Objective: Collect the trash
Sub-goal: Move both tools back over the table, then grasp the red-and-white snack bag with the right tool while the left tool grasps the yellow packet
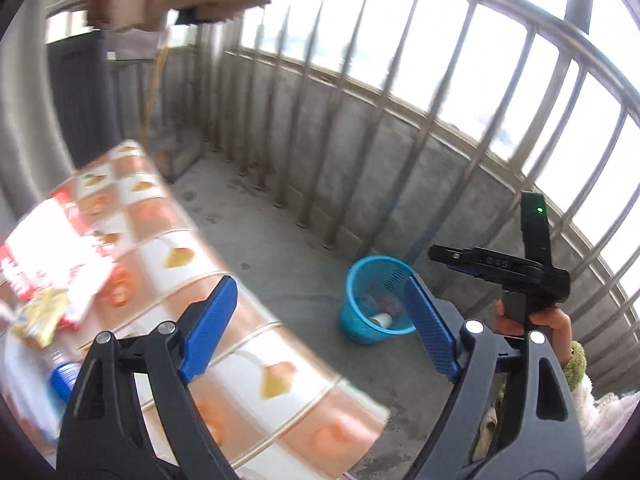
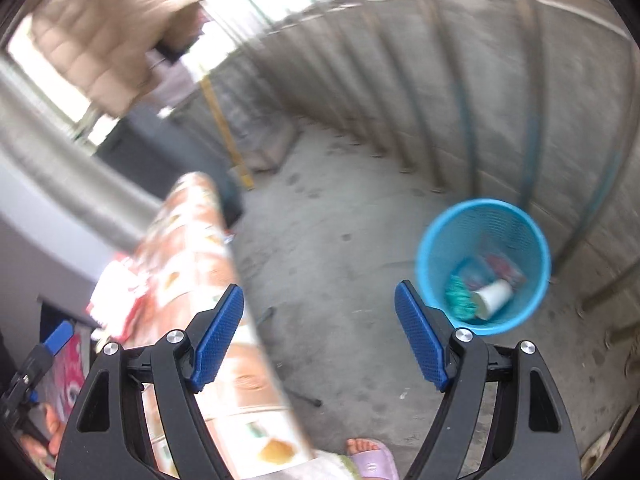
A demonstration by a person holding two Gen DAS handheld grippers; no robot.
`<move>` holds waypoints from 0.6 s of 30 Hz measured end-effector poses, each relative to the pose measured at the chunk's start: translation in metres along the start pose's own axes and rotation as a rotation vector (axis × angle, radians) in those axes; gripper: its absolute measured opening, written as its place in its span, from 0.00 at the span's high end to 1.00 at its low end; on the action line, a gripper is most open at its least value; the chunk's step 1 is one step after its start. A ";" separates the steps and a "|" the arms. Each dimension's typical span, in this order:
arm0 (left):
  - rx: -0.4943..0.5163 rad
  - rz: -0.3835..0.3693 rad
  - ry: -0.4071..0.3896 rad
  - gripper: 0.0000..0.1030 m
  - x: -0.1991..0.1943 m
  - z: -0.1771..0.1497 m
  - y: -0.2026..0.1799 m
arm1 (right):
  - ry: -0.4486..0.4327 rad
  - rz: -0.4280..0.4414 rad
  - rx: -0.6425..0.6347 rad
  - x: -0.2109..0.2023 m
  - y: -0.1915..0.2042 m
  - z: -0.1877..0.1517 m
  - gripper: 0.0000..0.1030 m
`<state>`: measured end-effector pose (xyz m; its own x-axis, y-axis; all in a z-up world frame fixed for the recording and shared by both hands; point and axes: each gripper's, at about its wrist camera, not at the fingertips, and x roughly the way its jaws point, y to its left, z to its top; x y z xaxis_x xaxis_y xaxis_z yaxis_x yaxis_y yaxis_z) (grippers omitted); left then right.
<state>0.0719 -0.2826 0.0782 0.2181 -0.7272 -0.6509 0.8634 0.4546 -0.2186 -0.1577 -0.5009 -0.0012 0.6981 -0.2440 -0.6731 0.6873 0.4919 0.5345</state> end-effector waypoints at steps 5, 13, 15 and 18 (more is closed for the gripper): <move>-0.110 0.137 -0.104 0.20 -0.070 -0.028 0.072 | 0.071 0.104 -0.103 0.008 0.066 -0.009 0.26; -0.383 0.277 -0.208 0.20 -0.144 -0.094 0.184 | 0.202 0.247 -0.207 0.036 0.164 -0.033 0.26; -0.445 0.282 -0.219 0.20 -0.152 -0.110 0.200 | 0.242 0.286 -0.230 0.046 0.188 -0.040 0.26; -0.528 0.246 -0.245 0.20 -0.159 -0.129 0.222 | 0.299 0.326 -0.253 0.063 0.222 -0.050 0.26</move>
<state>0.1704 0.0001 0.0392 0.5340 -0.6369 -0.5560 0.4470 0.7709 -0.4538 0.0288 -0.3655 0.0494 0.7549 0.1879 -0.6283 0.3471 0.6984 0.6259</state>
